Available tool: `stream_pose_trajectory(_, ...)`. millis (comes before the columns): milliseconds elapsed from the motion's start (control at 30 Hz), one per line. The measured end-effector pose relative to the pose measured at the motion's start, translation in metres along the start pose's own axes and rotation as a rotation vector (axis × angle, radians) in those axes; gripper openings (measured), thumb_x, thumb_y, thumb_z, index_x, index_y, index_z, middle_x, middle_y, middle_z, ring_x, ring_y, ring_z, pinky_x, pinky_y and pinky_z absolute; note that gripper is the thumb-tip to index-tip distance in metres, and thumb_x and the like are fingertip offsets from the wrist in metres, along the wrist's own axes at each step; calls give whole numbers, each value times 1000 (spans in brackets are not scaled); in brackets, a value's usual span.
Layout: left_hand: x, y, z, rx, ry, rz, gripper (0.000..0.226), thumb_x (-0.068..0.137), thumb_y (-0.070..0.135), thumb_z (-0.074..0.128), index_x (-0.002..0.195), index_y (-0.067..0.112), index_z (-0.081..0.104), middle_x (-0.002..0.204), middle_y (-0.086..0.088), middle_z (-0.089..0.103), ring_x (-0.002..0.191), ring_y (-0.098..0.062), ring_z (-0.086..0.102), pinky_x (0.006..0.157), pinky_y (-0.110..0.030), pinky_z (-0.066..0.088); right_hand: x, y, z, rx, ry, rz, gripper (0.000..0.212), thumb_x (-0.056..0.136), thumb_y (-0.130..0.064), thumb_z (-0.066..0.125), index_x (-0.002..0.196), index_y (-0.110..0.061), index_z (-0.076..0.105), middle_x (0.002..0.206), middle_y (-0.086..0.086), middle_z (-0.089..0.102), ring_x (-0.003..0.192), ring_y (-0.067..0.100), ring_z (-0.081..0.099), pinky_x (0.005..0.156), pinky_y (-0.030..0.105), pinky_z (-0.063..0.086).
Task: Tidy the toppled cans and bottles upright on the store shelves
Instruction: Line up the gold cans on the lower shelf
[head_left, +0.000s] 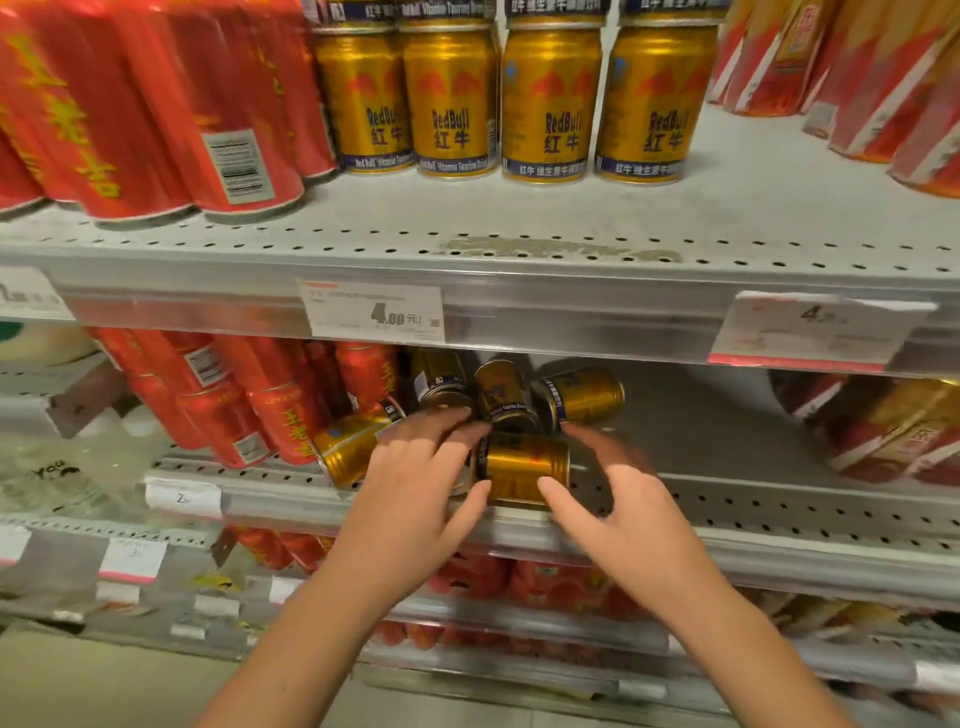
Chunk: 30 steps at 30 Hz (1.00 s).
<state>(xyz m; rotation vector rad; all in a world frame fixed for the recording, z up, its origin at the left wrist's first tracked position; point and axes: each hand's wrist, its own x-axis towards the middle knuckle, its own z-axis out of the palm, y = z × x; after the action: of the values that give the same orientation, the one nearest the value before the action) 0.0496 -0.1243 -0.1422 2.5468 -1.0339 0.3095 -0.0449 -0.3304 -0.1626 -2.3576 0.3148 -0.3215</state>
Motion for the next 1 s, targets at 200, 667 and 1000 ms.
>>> stream_pose_trajectory(200, 26, 3, 12, 156, -189, 174, 71, 90, 60, 58, 150, 25, 44, 145, 0, 50, 137, -23, 41, 122, -43, 24, 17, 5, 3, 56, -31, 74, 44, 87, -69, 44, 129, -63, 33, 125, -22, 48, 96, -3, 54, 73, 18, 45)
stream_pose_trajectory(667, 26, 10, 21, 139, -235, 94, 72, 95, 65, 45, 157, 32, 28, 158, 7, 32, 144, -21, 30, 122, -36, 22, 118, 50, -14, -356, -188, -157, 66, 87, -14, 67, 144, -28, 37, 102, -5, 54, 82, 12, 53, 69, 21, 39)
stream_pose_trajectory(1000, 26, 14, 18, 143, -236, 52, 72, 94, 65, 49, 156, 33, 32, 154, 5, 35, 143, -21, 32, 122, -38, 27, 110, 57, -26, -232, -231, -137, 52, 88, -19, 70, 135, -26, 50, 116, -1, 61, 104, 19, 60, 92, 36, 51)
